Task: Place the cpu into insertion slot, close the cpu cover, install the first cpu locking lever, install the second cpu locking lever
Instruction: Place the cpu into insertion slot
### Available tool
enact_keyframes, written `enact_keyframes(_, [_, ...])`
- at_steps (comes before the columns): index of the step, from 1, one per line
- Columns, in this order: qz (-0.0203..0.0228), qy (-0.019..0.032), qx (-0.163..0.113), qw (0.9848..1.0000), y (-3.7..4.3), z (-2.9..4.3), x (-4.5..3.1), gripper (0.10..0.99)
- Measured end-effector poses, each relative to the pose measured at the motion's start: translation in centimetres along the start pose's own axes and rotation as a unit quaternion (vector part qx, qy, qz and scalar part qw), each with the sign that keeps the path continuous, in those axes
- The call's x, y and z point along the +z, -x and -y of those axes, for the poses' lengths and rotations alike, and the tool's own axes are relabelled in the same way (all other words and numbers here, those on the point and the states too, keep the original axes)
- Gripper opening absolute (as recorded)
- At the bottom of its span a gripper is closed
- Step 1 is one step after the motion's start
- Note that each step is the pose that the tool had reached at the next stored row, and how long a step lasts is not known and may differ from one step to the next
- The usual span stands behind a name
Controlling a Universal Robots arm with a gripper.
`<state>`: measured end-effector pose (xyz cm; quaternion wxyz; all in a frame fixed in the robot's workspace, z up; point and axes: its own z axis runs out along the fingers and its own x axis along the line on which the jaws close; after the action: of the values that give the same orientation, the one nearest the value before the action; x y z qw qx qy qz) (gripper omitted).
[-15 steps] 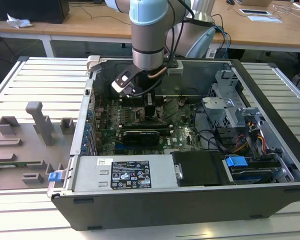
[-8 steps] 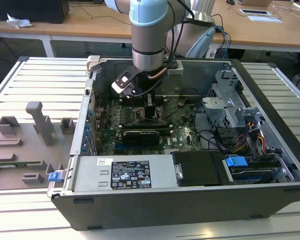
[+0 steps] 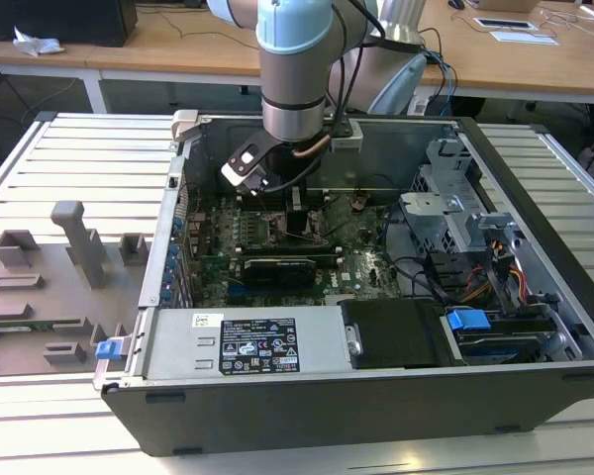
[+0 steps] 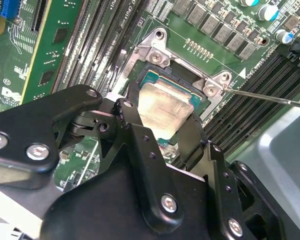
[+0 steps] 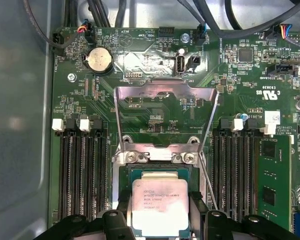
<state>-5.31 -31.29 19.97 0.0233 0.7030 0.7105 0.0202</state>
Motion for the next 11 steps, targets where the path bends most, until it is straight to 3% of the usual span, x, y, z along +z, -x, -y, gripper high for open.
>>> enact_keyframes(8, [-0.0001,0.0001,0.0,1.0,0.0,-0.01,0.3,0.541])
enact_keyframes(11, [0.0,0.0,0.0,1.0,0.0,-0.01,0.3,0.62])
